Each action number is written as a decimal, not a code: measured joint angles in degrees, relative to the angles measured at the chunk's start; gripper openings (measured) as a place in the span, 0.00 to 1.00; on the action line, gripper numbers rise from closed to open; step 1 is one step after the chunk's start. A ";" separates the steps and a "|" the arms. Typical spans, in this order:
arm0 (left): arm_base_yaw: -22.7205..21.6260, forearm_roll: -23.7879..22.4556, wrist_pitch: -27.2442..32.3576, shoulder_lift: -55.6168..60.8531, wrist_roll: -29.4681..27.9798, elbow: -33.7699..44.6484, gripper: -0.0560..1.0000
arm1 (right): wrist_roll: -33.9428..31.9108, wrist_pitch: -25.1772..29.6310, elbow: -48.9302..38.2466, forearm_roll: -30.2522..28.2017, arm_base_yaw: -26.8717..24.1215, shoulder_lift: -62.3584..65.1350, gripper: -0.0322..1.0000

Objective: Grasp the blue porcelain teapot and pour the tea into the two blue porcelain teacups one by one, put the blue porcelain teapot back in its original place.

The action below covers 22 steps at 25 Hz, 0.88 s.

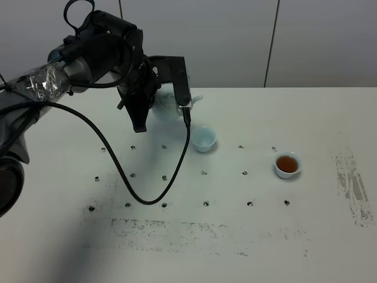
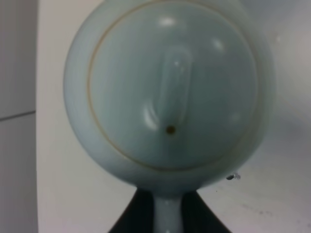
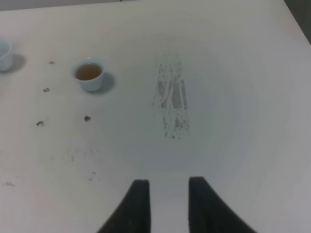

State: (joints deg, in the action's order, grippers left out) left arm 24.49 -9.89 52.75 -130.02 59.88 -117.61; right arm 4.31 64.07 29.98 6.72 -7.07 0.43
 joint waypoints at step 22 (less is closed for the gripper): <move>2.62 -9.98 -2.77 -2.51 11.40 -0.08 0.16 | 0.00 0.00 0.00 0.00 0.00 0.00 0.24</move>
State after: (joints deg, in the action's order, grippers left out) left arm 27.12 -19.87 49.98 -132.53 71.29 -117.69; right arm 4.31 64.07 29.98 6.72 -7.07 0.43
